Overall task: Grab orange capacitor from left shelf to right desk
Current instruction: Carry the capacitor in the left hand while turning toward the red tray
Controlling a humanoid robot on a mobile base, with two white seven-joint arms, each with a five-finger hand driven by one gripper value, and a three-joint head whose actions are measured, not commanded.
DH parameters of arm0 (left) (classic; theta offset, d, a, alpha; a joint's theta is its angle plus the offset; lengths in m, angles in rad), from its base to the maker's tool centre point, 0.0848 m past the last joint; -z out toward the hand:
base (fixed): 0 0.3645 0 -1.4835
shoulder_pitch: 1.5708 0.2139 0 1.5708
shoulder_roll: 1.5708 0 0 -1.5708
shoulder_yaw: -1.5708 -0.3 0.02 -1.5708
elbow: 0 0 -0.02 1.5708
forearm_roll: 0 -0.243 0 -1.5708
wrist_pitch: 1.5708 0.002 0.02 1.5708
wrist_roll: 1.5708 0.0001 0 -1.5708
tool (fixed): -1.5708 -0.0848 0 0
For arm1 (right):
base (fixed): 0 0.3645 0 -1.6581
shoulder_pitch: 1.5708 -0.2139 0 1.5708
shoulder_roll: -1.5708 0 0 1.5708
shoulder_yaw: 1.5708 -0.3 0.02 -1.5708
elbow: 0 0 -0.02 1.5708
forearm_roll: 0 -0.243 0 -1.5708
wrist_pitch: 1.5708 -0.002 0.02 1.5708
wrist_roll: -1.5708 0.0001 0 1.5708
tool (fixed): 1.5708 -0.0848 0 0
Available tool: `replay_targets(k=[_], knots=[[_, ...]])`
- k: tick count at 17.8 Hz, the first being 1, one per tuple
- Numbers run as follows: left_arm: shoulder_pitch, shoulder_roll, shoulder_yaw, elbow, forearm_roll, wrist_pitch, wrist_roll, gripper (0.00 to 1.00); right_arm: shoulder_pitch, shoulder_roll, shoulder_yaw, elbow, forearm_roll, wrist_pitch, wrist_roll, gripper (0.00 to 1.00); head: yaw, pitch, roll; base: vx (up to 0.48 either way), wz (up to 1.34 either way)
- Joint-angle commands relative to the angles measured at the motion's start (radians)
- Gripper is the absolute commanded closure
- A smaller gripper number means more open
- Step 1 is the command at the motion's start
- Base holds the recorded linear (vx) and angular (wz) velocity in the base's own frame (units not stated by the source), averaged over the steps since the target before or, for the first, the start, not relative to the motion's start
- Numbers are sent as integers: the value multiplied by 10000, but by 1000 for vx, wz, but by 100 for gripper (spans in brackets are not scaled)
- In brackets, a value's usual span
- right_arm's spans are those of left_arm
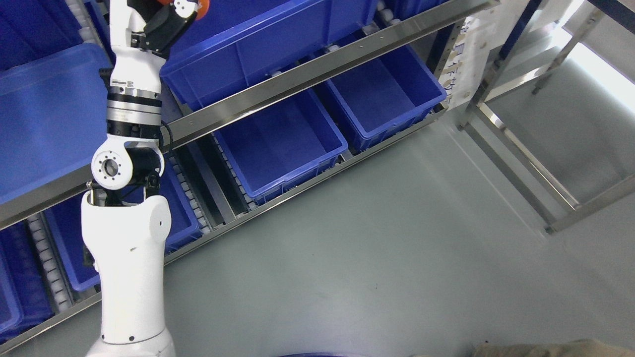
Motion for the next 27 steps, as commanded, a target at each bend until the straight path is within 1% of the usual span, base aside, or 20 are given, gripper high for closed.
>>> replay_targets(k=[1,4,13,20,27], knots=[[-22,174,-2321,-42,273,-10,25,98,229,-175,-107,-175,61,3,1,0,0,0,0,-6,-414],[-7,174,-2691,-42,303,-10,40,98,229,-175,-107,-175,61,3,1,0,0,0,0,9,-424],[-22,174,-2906,-42,334,5,40,98,214,-175,-107,-175,61,3,1,0,0,0,0,76,-482],[-190,174,-3229,4,610,21,55,98,229,-175,-107,-175,61,3,1,0,0,0,0,204,-409],[-404,174,-3657,50,795,220,101,98,229,-175,-107,-175,61,3,1,0,0,0,0,300,-313]])
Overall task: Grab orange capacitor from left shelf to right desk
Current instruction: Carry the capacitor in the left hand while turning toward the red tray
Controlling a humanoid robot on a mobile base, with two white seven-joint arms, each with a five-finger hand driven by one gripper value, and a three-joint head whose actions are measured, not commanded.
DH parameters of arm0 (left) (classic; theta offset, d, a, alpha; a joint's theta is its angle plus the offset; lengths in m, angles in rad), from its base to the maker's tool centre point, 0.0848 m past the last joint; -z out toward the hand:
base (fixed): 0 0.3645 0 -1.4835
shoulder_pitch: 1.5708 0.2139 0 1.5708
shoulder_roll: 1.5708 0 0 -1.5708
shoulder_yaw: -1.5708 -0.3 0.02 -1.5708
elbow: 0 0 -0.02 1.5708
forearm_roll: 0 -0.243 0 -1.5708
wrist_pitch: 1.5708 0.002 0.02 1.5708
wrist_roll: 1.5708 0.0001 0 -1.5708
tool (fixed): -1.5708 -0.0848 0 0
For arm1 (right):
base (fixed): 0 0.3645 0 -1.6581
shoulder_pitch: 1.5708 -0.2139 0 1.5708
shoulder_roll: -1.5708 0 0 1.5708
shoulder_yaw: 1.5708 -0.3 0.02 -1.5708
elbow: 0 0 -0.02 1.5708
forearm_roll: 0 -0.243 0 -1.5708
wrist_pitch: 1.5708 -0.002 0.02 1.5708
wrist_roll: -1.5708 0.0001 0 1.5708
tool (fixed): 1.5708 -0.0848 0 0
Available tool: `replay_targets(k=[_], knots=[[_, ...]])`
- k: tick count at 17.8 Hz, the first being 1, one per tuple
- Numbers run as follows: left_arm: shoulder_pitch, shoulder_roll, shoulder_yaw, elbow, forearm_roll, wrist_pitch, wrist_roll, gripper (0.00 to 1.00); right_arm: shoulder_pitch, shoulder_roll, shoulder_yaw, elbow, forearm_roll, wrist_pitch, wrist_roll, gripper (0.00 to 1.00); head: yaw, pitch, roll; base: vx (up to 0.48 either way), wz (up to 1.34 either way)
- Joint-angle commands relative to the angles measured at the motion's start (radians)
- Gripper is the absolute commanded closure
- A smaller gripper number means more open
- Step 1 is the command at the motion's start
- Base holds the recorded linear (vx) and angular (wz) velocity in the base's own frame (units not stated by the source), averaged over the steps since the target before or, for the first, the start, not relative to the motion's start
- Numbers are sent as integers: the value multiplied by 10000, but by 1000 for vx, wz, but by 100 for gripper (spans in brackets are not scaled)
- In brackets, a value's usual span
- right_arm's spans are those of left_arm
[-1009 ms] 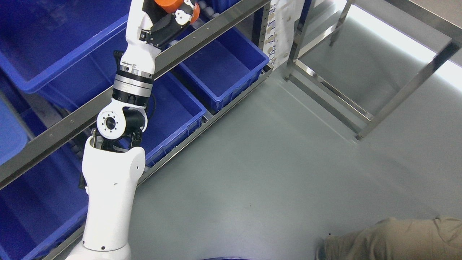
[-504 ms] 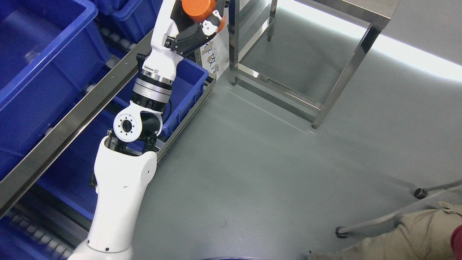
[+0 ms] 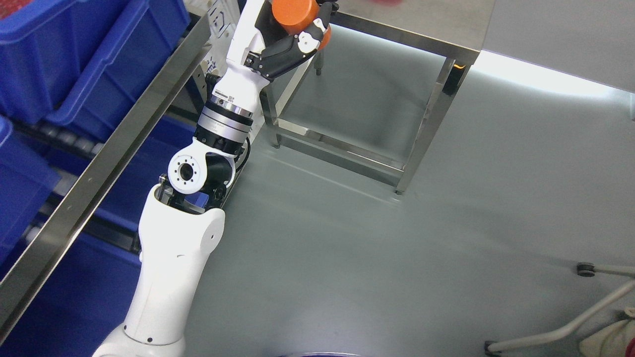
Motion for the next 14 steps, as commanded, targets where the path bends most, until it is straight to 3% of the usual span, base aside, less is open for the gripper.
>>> replay_targets(k=[1,4,14], knots=[[-258,174,-671,87,93,241,152,98,230,-175,-107,-174,61,3,1,0,0,0,0,309,-329],[-793,174,-595,560,93,718,658,98,230,-175,-107,-174,61,3,1,0,0,0,0,324,-321],[-1286,174,-365,2263,108,429,613,96,230,-175,-107,-174,61,3,1,0,0,0,0,327,-83]])
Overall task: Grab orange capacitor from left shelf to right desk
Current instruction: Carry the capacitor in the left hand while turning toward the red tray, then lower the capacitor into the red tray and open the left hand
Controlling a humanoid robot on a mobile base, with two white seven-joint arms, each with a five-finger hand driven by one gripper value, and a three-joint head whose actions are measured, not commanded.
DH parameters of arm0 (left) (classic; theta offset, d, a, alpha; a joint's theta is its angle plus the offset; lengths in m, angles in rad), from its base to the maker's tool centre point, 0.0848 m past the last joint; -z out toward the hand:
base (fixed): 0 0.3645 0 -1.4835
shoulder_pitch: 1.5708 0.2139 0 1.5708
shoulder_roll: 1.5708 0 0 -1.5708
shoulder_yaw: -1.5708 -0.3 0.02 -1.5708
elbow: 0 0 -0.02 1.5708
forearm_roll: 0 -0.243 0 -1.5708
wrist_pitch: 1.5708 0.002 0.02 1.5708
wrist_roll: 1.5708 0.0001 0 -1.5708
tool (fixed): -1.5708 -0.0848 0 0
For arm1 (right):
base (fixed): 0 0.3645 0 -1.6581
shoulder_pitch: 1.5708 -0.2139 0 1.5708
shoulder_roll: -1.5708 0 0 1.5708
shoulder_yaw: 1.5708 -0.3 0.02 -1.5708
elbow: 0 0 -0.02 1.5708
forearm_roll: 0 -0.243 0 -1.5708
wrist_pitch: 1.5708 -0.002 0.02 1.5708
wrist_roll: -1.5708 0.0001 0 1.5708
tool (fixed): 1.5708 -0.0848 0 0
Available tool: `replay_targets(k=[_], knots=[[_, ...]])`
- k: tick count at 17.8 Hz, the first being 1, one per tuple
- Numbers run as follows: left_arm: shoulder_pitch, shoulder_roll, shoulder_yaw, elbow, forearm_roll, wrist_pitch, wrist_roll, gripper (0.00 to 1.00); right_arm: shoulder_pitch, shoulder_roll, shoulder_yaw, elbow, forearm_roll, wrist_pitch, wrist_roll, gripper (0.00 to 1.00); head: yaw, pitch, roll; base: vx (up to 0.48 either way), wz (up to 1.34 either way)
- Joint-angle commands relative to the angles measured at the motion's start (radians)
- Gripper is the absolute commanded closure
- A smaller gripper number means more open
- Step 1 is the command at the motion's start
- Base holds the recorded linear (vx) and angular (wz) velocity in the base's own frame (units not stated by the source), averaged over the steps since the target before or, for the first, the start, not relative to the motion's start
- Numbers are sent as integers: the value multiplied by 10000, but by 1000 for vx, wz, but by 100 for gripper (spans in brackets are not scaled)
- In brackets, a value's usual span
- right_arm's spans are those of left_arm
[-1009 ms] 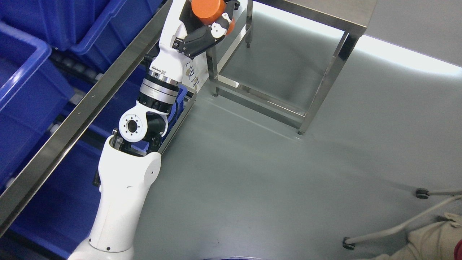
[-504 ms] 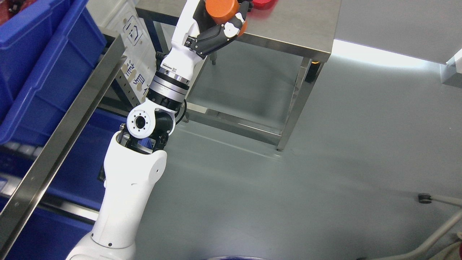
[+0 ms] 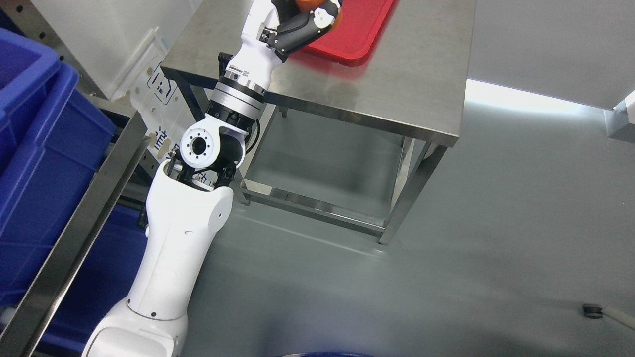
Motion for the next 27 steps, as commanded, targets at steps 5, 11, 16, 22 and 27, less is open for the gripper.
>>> replay_targets(k=[5,11,16,22,27], knots=[[-178,175,-226,1527,5,-430,-74,96,230,-175,-107,-175,62,4,1,0,0,0,0,289,20],[-1081,175,-794,3290,-10,-415,-74,96,230,-175,-107,-175,62,4,1,0,0,0,0,248,58],[-1543,175,-1560,4503,-10,-460,-59,96,214,-175,-107,-175,62,4,1,0,0,0,0,192,-41],[-1543,175,-2144,5147,-10,-522,18,96,230,-175,-107,-175,62,4,1,0,0,0,0,113,-7],[-1543,175,-2589,5470,-56,-537,48,95,230,-175,-107,-175,62,4,1,0,0,0,0,38,1]])
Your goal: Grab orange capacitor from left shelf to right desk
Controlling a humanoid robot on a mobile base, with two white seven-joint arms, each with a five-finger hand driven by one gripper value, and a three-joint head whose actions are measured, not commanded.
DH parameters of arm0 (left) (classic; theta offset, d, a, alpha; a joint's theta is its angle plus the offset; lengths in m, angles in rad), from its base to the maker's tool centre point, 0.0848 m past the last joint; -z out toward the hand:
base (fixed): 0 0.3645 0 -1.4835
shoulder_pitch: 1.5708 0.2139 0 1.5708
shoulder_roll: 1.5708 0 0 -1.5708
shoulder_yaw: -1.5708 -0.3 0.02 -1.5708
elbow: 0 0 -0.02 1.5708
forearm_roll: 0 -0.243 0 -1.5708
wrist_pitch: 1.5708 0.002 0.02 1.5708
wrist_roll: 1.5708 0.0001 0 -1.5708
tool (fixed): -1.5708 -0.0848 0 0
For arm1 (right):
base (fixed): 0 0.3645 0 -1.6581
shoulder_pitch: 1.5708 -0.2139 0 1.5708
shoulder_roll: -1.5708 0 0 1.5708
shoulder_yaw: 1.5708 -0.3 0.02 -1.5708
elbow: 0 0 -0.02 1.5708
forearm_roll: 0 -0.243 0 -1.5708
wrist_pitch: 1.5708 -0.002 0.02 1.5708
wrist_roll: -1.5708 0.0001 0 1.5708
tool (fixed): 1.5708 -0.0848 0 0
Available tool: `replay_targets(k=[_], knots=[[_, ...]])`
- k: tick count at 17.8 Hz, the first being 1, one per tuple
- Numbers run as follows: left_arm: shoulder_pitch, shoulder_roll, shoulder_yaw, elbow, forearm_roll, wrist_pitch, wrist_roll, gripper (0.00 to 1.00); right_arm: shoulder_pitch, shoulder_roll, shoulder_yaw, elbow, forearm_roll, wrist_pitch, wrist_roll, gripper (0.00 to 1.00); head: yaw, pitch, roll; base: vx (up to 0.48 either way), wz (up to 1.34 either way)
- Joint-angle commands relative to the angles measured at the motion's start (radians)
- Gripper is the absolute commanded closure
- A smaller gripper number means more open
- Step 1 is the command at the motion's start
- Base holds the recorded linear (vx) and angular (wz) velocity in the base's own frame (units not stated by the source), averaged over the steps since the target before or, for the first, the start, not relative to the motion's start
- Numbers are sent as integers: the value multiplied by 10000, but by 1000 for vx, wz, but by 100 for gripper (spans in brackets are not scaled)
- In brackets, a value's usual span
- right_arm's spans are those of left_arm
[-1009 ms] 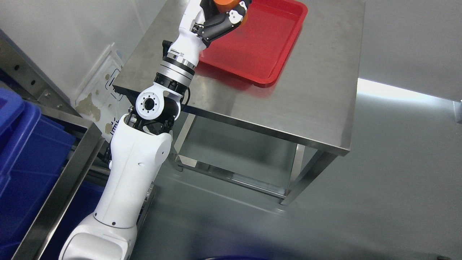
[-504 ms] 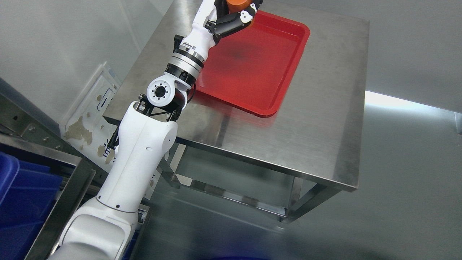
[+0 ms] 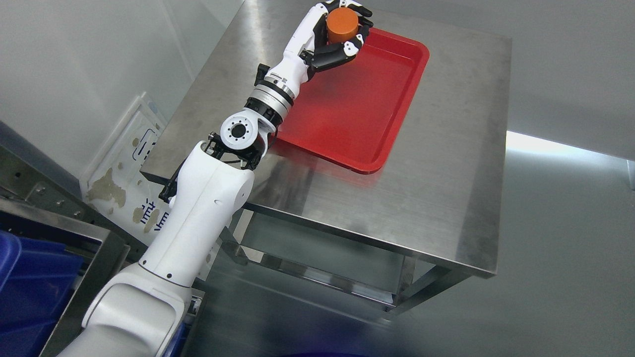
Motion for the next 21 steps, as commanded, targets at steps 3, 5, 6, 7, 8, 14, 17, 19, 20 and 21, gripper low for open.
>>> replay_targets(k=[3,5,6,7,8,14,17,19,20,21], knots=[[-63,175,-1192,1442,-57,-3,13,94,230,-175,-107,-175,61,5,1,0,0,0,0,-9,0],[-63,175,-1331,1488,-118,-3,13,93,230,-175,-107,-175,61,5,1,0,0,0,0,-10,0],[-63,175,-1346,1609,-179,-3,13,91,230,-175,-107,-175,61,5,1,0,0,0,0,0,0],[-63,175,-1347,1641,-226,-3,13,91,230,-175,-107,-175,61,5,1,0,0,0,0,0,0],[-63,175,-1347,1641,-241,-3,13,90,230,-175,-123,-175,61,5,1,0,0,0,0,0,0],[-109,175,-949,1565,-211,58,13,66,230,-175,-107,-175,61,5,1,0,0,0,0,0,0],[-491,175,-565,1519,-241,165,-18,18,230,-175,-107,-175,61,5,1,0,0,0,0,0,0],[-782,175,-61,1458,-226,349,-109,1,230,-175,-107,-175,61,5,1,0,0,0,0,0,0],[-860,175,124,1412,-226,365,-125,0,230,-175,-107,-175,61,5,1,0,0,0,0,0,0],[-891,175,293,1335,-226,365,-126,0,230,-175,-107,-175,61,5,1,0,0,0,0,0,0]])
